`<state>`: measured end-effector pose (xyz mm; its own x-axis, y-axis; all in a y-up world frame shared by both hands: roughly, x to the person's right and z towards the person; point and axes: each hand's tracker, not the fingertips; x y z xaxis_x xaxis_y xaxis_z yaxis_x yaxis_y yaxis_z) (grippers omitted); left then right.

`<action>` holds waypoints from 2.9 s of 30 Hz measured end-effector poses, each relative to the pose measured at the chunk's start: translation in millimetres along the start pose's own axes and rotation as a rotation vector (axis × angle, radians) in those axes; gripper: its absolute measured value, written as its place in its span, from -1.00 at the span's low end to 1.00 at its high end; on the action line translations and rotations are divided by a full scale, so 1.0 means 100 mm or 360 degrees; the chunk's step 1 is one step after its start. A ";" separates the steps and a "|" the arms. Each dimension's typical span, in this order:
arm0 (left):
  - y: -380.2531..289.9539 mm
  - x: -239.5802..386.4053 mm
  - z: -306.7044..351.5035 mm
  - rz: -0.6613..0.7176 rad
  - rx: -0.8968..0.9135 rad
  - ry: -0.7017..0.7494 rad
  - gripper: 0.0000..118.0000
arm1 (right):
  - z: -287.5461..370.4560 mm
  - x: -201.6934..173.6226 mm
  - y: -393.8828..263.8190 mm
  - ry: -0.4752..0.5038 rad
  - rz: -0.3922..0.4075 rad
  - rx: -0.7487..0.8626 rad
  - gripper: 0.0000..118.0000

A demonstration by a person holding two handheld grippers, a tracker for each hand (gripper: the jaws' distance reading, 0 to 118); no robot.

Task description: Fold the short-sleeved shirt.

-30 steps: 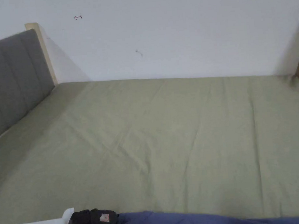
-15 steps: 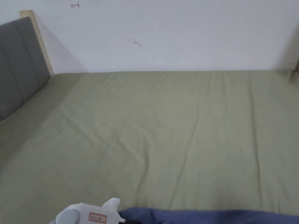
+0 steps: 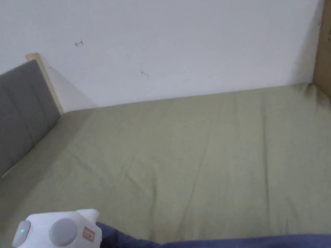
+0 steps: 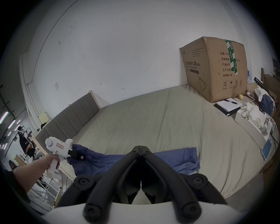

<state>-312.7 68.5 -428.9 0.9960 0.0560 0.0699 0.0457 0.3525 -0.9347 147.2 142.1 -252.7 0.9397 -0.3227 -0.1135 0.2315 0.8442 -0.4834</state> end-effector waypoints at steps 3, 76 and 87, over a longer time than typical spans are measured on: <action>0.10 0.32 0.06 0.0152 -0.0044 -0.0244 -0.90 | 0.12 0.14 -0.02 -0.0005 -0.0049 0.0029 -1.00; -0.10 0.37 -1.87 0.0424 -0.0299 -0.1576 -0.76 | -0.44 -0.10 -0.12 -0.0113 0.0105 -0.0361 -1.00; -0.01 0.59 -0.66 0.0152 -0.0114 -0.0856 -0.76 | -0.23 0.14 -0.04 -0.0099 0.0045 -0.0303 -1.00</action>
<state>-248.5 9.7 -446.6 0.8170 0.5609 0.1340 -0.0193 0.2587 -0.9658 153.8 124.1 -271.8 0.9602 -0.2680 -0.0785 0.1586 0.7546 -0.6367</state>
